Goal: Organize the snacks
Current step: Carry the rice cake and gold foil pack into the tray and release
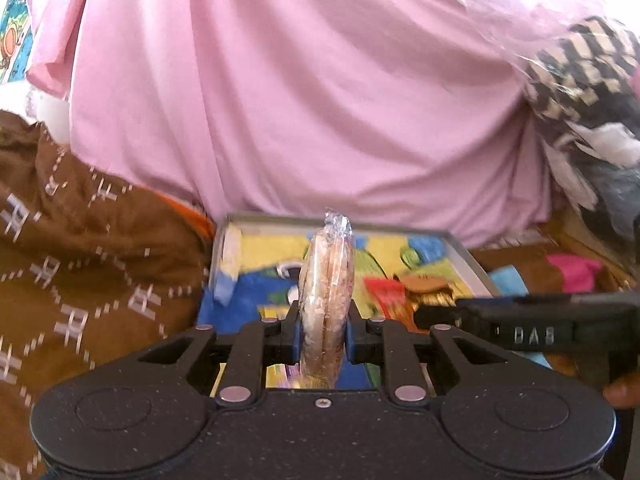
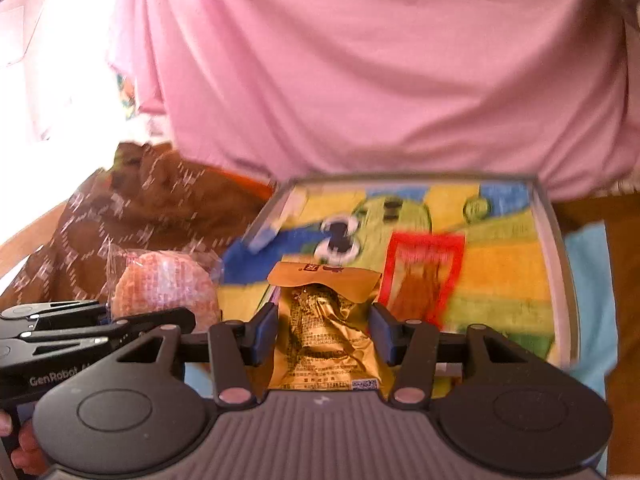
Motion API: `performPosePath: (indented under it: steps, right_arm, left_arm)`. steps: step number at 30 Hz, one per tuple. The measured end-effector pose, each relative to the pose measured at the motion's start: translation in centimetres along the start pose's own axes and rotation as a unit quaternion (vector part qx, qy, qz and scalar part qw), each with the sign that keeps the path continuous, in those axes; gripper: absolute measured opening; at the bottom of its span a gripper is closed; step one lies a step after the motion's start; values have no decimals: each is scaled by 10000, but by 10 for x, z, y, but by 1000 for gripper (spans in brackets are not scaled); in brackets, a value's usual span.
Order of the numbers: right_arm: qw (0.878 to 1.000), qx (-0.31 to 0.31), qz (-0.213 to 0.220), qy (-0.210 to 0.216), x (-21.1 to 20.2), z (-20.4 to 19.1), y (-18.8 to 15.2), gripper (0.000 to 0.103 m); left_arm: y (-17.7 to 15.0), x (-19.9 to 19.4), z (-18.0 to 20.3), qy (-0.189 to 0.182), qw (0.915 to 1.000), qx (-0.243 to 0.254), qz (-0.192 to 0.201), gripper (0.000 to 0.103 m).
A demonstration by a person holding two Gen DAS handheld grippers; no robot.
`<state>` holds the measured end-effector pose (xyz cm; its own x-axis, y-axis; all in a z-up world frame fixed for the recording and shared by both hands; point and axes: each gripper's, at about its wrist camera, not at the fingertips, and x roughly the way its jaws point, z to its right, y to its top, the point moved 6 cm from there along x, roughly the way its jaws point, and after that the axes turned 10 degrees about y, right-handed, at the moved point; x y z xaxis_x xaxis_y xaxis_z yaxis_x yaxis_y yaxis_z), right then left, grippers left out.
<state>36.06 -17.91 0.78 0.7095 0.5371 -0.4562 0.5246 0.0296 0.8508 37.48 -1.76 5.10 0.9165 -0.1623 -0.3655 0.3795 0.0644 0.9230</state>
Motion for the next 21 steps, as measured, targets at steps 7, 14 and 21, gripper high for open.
performPosePath:
  steps: [7,14,21]
  right_arm:
    - [9995,-10,-46,-304,35,12,15,55]
    - [9980,106,-165,-609,53,37,6,55]
    - [9968,36,-212,-771,58,47,0,56]
  left_arm:
    - [11,46,0,84,9998,-151,-45,21]
    - [4,75,2,102,9994,-212,-242,21]
    - [-2,88,1,133,9988,-299,-376,21]
